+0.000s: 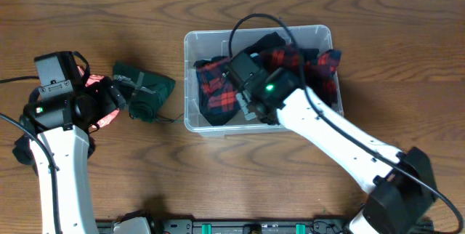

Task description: Pack container

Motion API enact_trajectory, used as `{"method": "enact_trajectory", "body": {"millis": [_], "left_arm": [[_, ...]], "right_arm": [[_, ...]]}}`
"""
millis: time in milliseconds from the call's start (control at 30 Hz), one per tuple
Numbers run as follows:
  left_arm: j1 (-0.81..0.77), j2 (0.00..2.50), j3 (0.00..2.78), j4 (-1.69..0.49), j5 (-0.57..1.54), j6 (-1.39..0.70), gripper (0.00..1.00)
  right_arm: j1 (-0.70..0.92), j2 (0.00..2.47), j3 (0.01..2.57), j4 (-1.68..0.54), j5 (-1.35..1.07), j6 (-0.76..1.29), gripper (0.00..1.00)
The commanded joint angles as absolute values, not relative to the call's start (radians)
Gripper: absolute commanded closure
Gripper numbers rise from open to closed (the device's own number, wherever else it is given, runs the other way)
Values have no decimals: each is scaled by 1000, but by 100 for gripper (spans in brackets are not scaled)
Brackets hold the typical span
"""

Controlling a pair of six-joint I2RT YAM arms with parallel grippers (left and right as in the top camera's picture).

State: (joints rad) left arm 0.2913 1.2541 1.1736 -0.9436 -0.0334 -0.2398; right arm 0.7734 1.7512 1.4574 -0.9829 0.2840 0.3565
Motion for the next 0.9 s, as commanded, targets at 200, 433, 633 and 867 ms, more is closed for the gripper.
{"method": "enact_trajectory", "body": {"millis": [200,433,633,867], "left_arm": [[295,1257,1195,-949,-38,-249,2],[295,1257,1195,-949,-38,-249,2],[295,1257,1195,-949,-38,-249,2],[295,1257,1195,-949,-38,-249,2]], "right_arm": [[791,1665,1526,-990,340,240,55],[756,1543,1576,-865,372,133,54],[611,1607,1553,-836,334,165,79],[487,1829,1496,-949,68,248,91]]}}
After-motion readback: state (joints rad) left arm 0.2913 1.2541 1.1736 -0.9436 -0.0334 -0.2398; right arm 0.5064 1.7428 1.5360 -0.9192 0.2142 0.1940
